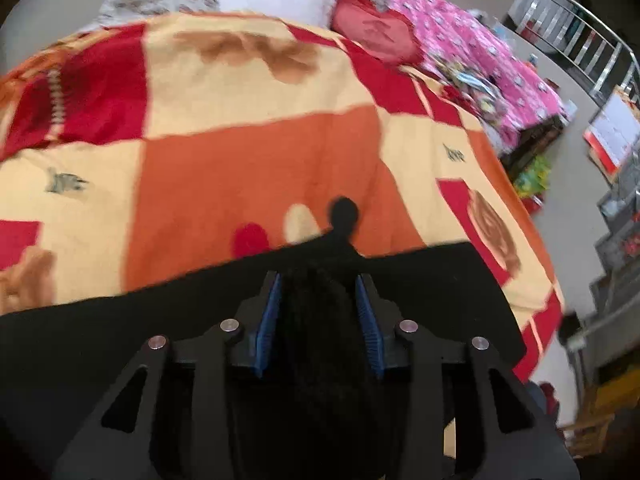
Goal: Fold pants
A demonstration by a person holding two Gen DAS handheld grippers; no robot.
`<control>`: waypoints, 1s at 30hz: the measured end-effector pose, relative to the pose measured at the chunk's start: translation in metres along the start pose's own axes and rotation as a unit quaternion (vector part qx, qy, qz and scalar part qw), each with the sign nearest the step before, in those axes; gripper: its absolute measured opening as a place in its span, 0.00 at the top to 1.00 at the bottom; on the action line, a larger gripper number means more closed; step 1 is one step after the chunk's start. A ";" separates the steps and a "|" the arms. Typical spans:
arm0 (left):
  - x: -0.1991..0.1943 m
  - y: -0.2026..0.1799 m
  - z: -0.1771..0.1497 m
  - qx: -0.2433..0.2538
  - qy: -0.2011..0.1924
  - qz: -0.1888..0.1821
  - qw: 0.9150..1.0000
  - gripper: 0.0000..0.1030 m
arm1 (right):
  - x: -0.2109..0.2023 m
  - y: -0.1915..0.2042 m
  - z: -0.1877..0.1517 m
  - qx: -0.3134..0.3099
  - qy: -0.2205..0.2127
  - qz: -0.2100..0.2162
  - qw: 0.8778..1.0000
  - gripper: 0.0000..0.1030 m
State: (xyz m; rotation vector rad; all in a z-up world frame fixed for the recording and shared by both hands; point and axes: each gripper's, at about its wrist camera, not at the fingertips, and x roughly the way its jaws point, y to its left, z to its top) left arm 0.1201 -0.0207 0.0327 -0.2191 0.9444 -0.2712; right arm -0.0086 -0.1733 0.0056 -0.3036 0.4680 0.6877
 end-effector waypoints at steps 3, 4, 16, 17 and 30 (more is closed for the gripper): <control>-0.020 -0.007 0.001 0.013 -0.047 0.033 0.998 0.64 | -0.028 -0.021 -0.001 0.040 -0.042 0.027 0.998 0.80; -0.030 -0.014 -0.002 0.026 -0.069 0.036 0.997 0.64 | -0.041 -0.035 -0.002 0.064 -0.062 0.016 0.996 0.80; -0.002 -0.040 -0.048 0.082 -0.071 0.084 0.991 0.72 | -0.078 -0.150 -0.025 0.186 -0.061 -0.077 0.978 0.81; -0.003 -0.039 -0.051 0.079 -0.073 0.089 0.990 0.72 | -0.078 -0.149 -0.022 0.175 -0.060 -0.065 0.981 0.82; -0.012 -0.029 -0.076 0.025 -0.101 0.056 0.993 0.70 | -0.025 -0.135 -0.038 0.154 0.052 -0.023 0.986 0.83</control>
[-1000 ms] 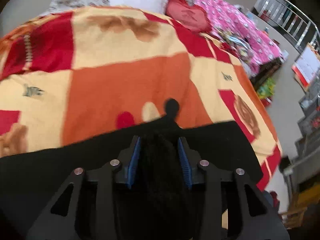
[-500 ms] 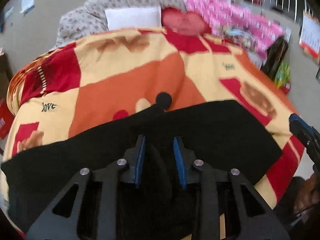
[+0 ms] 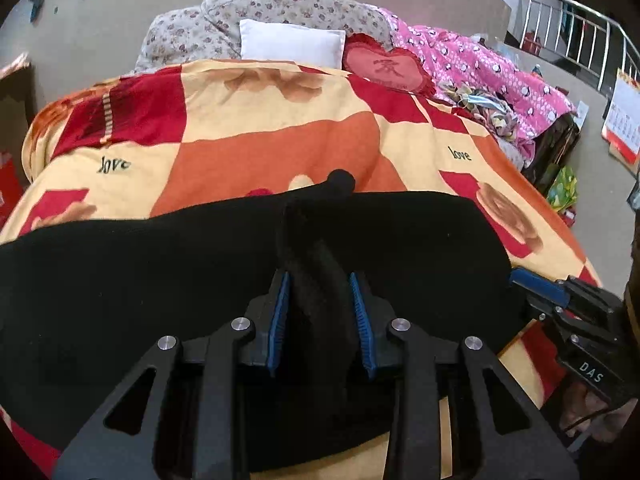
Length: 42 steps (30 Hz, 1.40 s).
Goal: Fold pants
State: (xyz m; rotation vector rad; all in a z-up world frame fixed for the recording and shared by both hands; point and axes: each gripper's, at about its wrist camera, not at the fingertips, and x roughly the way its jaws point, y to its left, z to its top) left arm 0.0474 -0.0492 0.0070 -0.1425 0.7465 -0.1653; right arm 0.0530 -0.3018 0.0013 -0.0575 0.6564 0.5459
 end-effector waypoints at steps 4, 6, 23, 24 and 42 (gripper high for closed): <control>0.001 -0.001 0.000 0.004 -0.003 -0.001 1.000 0.69 | -0.004 -0.003 0.012 0.011 -0.012 -0.002 1.000 0.84; 0.000 -0.001 -0.002 0.005 -0.007 0.000 1.000 0.69 | -0.001 -0.008 0.031 0.015 -0.031 -0.013 0.999 0.83; 0.033 -0.009 0.045 -0.014 0.036 0.005 0.999 0.69 | 0.056 -0.006 0.053 -0.012 0.058 -0.026 0.998 0.83; 0.031 -0.004 0.044 -0.024 0.027 -0.009 0.999 0.70 | 0.056 -0.007 0.053 -0.010 0.058 -0.024 0.998 0.83; 0.022 0.002 0.033 -0.034 0.006 -0.029 0.999 0.70 | 0.077 0.034 0.075 -0.038 0.091 0.003 0.995 0.83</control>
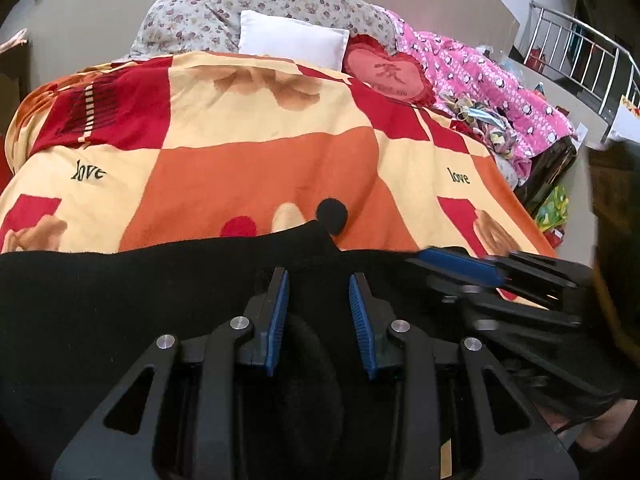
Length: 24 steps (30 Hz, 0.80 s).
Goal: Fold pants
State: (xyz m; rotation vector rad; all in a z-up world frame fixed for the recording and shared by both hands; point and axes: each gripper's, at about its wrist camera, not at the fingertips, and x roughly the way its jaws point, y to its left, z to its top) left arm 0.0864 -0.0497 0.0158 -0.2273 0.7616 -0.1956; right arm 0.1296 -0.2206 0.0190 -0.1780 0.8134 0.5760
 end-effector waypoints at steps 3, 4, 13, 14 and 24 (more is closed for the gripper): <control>-0.002 0.002 -0.002 -0.005 -0.004 -0.006 1.000 0.70 | -0.033 -0.004 -0.017 0.016 -0.035 0.000 0.999 0.83; -0.003 0.002 -0.003 -0.005 -0.005 -0.006 1.000 0.70 | -0.044 -0.002 -0.028 0.013 -0.041 0.005 0.999 0.83; -0.039 -0.007 -0.010 0.001 -0.030 -0.028 0.999 0.70 | -0.051 0.003 -0.078 -0.015 -0.096 0.022 0.995 0.83; -0.048 -0.014 -0.017 0.018 -0.035 -0.038 0.998 0.70 | -0.054 0.003 -0.081 -0.017 -0.104 0.019 0.994 0.83; -0.044 -0.029 -0.059 0.070 -0.030 0.002 0.997 0.70 | -0.059 0.006 -0.088 0.001 -0.094 0.019 0.995 0.80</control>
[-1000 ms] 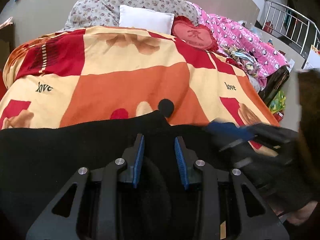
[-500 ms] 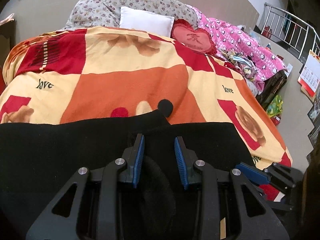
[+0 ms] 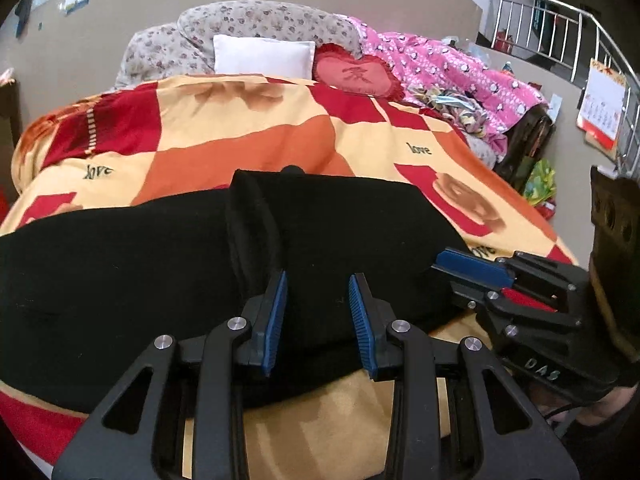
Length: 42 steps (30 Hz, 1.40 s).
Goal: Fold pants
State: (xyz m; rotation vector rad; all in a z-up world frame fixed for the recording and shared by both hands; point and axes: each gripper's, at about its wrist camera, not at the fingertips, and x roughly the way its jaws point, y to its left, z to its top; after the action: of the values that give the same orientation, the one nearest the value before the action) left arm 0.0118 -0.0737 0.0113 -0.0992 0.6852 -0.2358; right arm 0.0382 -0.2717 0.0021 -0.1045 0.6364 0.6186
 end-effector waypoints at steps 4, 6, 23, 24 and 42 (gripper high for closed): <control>0.000 0.003 -0.002 -0.007 -0.005 -0.008 1.000 0.69 | -0.003 -0.006 0.007 0.024 0.018 0.014 0.999 0.79; 0.000 0.006 -0.001 -0.014 -0.004 -0.015 1.000 0.69 | -0.018 -0.007 0.014 0.034 -0.012 -0.019 0.999 0.79; -0.004 0.035 -0.004 -0.082 0.000 -0.009 0.997 0.63 | 0.048 -0.024 0.051 0.032 0.063 -0.070 0.995 0.62; -0.004 0.035 -0.004 -0.082 -0.001 -0.010 0.997 0.63 | 0.047 -0.024 0.051 0.028 0.062 -0.072 0.995 0.62; -0.002 0.026 -0.003 -0.087 0.004 -0.011 0.996 0.43 | 0.040 -0.013 0.037 0.017 0.029 -0.097 0.995 0.60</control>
State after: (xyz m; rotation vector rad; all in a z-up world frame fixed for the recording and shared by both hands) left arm 0.0131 -0.0477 0.0064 -0.2721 0.7117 -0.1975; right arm 0.0905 -0.2519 0.0068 -0.1512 0.6828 0.4183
